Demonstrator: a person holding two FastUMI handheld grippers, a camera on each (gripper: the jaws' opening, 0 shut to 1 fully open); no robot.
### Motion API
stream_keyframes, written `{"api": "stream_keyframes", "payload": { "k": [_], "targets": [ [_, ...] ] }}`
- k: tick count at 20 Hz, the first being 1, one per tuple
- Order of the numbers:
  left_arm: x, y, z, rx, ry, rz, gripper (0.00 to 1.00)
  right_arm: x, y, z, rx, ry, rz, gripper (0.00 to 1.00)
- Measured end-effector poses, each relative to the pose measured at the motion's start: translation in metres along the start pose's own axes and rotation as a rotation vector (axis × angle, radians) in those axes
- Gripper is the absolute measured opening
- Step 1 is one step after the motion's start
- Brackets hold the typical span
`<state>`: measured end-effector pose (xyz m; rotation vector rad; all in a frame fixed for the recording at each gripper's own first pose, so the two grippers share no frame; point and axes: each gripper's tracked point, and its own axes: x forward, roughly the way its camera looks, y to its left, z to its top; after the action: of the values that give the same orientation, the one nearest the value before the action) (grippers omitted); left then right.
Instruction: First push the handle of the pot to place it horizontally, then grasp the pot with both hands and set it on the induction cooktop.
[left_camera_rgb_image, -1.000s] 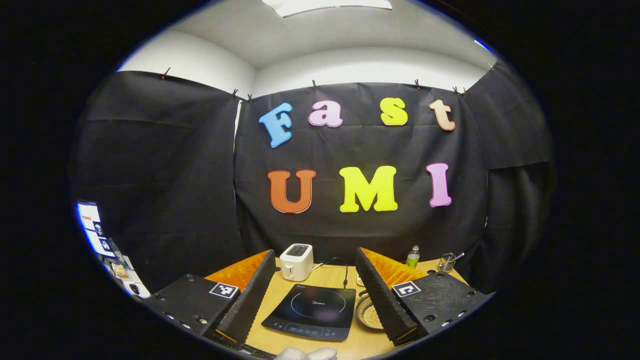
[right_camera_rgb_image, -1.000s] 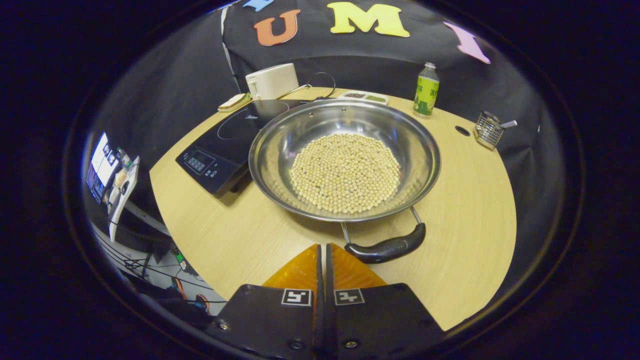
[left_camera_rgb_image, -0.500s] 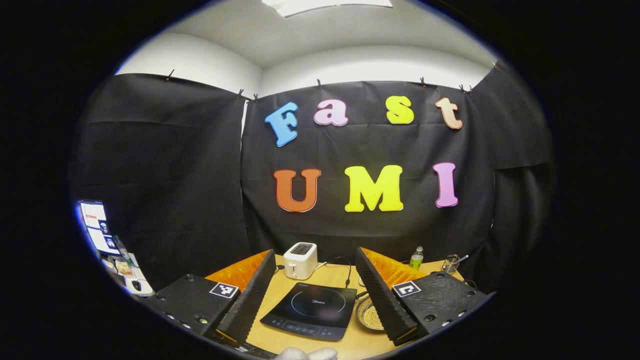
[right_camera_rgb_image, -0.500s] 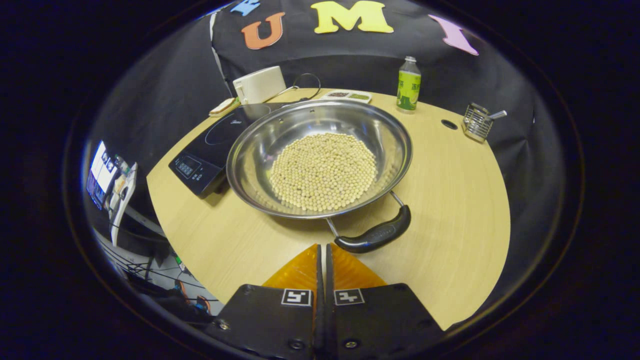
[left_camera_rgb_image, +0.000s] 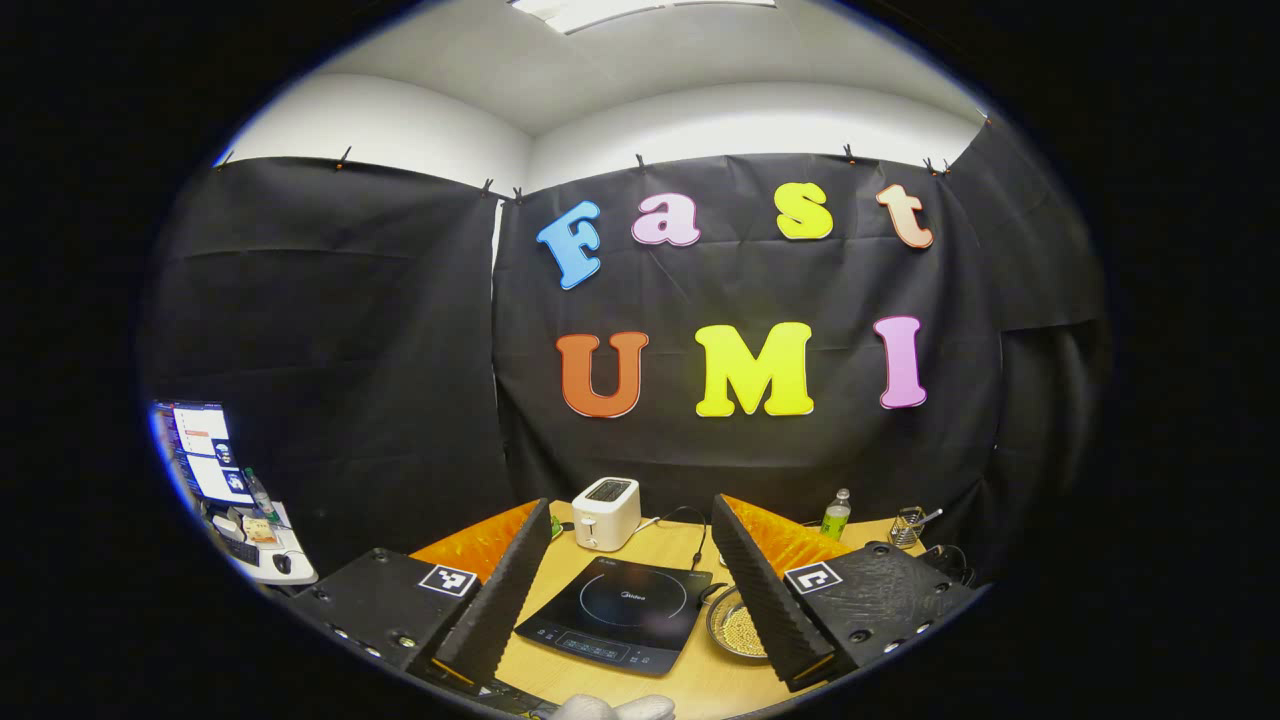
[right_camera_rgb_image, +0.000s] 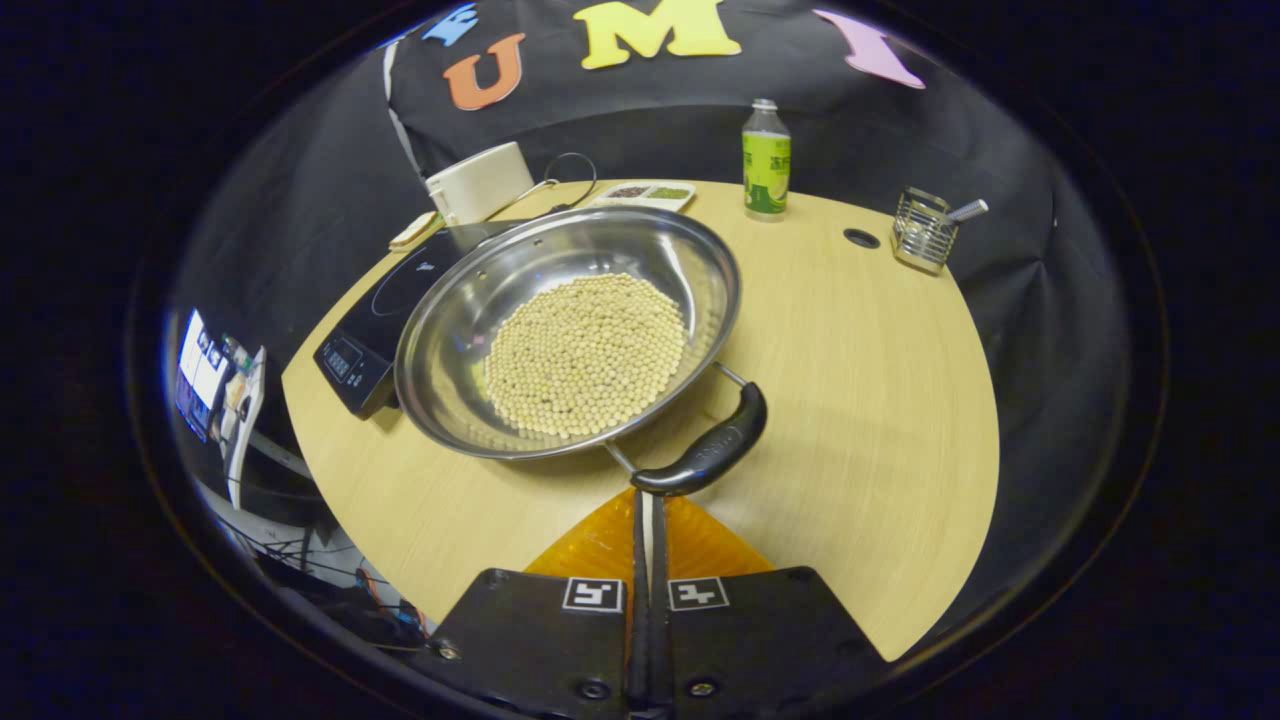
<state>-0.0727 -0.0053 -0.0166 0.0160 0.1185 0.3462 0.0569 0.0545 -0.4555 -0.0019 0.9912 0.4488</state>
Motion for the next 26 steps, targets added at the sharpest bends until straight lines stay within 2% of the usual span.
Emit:
{"api": "stream_keyframes", "payload": {
  "k": [2,3,4,8,9,10,11,14,15,17,22,26],
  "targets": [
    [-0.002,-0.005,-0.002,-0.001,0.007,0.022,0.96,-0.001,-0.011,0.007,-0.01,-0.002,-0.008,0.04],
    [-0.003,-0.007,-0.004,-0.004,0.014,0.032,0.96,0.001,-0.014,0.009,-0.016,-0.004,-0.007,0.0],
    [-0.005,-0.01,-0.005,-0.008,0.019,0.04,0.96,0.002,-0.016,0.013,-0.015,-0.001,0.001,0.04],
    [-0.016,-0.014,-0.004,-0.004,0.022,0.087,0.96,0.007,-0.028,0.025,-0.013,0.0,0.015,0.04],
    [-0.019,-0.014,-0.004,-0.003,0.023,0.099,0.96,0.008,-0.031,0.027,-0.016,-0.001,0.017,0.0],
    [-0.022,-0.015,-0.006,-0.002,0.027,0.111,0.96,0.009,-0.035,0.031,-0.018,-0.002,0.02,0.04],
    [-0.025,-0.016,-0.006,-0.002,0.03,0.122,0.96,0.01,-0.038,0.034,-0.021,-0.003,0.022,0.0],
    [-0.028,-0.017,-0.011,-0.003,0.043,0.151,0.96,0.014,-0.049,0.044,-0.02,-0.005,0.024,0.03],
    [-0.028,-0.018,-0.011,-0.004,0.044,0.158,0.96,0.016,-0.053,0.047,-0.017,-0.003,0.02,0.0],
    [-0.028,-0.019,-0.014,-0.004,0.048,0.17,0.96,0.019,-0.06,0.055,-0.016,-0.006,0.014,0.04],
    [-0.023,-0.026,-0.019,0.003,0.057,0.171,0.96,0.022,-0.07,0.064,-0.017,-0.01,0.001,0.0],
    [-0.01,-0.03,-0.017,0.014,0.049,0.133,0.96,0.018,-0.07,0.064,-0.002,-0.024,-0.014,0.0]
  ]
}}
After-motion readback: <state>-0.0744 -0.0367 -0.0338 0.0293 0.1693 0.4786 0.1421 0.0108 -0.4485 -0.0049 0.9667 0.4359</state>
